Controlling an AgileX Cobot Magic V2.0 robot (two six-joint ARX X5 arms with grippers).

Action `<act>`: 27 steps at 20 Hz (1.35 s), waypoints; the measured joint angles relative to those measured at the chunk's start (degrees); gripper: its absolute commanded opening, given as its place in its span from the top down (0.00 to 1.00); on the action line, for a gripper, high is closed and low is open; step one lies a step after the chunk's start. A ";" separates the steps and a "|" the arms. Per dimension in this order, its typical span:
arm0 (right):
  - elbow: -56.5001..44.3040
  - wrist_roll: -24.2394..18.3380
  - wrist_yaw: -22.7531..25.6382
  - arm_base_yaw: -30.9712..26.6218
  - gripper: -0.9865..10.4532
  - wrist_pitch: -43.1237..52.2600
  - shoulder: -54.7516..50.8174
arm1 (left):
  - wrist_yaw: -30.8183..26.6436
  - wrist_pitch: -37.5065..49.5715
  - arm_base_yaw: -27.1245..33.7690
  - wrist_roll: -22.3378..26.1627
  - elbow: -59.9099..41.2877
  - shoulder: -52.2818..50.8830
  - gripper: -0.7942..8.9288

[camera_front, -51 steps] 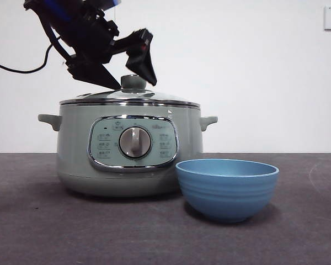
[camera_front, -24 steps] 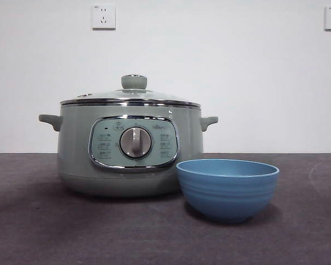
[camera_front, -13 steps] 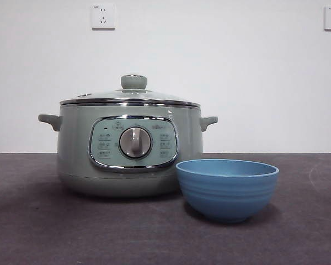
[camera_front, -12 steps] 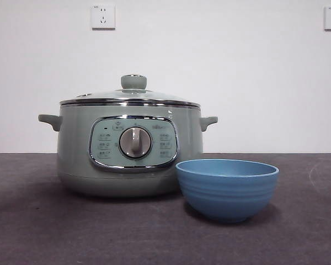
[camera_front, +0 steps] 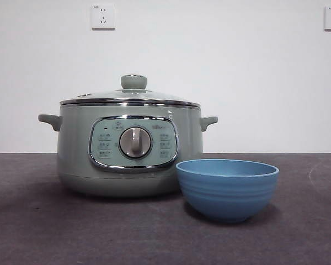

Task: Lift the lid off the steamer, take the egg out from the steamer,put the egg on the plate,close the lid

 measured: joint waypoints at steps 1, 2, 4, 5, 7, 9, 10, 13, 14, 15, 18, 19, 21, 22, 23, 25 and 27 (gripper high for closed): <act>0.00 0.00 0.00 0.00 0.91 0.00 0.00 | -0.79 0.22 0.00 0.13 0.00 0.00 0.92; 0.00 0.00 0.00 0.00 0.91 0.00 0.00 | -2.40 1.22 0.00 0.61 0.00 0.00 0.92; 0.00 0.00 0.00 0.00 0.91 0.00 0.00 | -7.85 7.15 1.40 3.61 -0.02 -0.20 0.92; 0.00 0.00 0.00 0.00 0.91 0.00 0.00 | -9.64 11.54 3.37 5.92 -0.07 -0.61 0.92; 0.00 0.02 -0.02 0.00 0.91 0.00 0.00 | -9.07 21.24 9.27 9.51 -0.31 -2.62 0.92; 0.00 0.00 0.00 0.00 0.91 0.00 0.00 | -7.67 30.36 15.47 11.02 -2.67 -6.56 0.92; 0.00 0.00 0.00 0.00 0.91 0.00 0.00 | -7.91 34.80 18.23 11.58 -5.25 -8.98 0.92; 0.00 0.00 -0.02 0.00 0.91 0.00 0.00 | -11.21 46.34 24.20 13.14 -15.54 -17.18 0.92; 0.00 0.00 0.00 0.00 0.91 0.00 0.00 | -12.26 49.88 25.55 13.35 -19.41 -19.61 0.92; 0.00 0.00 0.00 0.00 0.91 0.00 0.00 | -13.31 53.42 26.86 13.46 -24.63 -22.51 0.92; 0.00 0.00 0.00 0.00 0.91 0.00 0.00 | -13.49 56.33 28.65 13.44 -38.49 -29.44 0.92; 0.00 0.00 0.00 0.00 0.91 0.00 0.00 | -13.49 56.24 28.92 13.42 -42.64 -31.50 0.92; 0.00 0.00 0.00 0.00 0.91 0.00 0.00 | -13.51 56.24 29.18 12.79 -49.57 -34.95 0.92; 0.00 0.00 0.00 0.00 0.91 0.00 0.00 | -13.49 56.28 29.20 12.41 -51.93 -36.20 0.92; 0.00 0.00 0.00 0.00 0.91 0.00 0.00 | -13.49 56.26 29.20 12.26 -54.45 -37.57 0.92; 0.00 0.00 0.00 -0.02 0.91 0.00 0.00 | -13.51 56.30 29.20 11.30 -58.42 -39.89 0.92; 0.00 0.00 0.00 0.00 0.91 0.00 0.00 | -13.68 56.30 29.20 10.43 -61.99 -42.25 0.92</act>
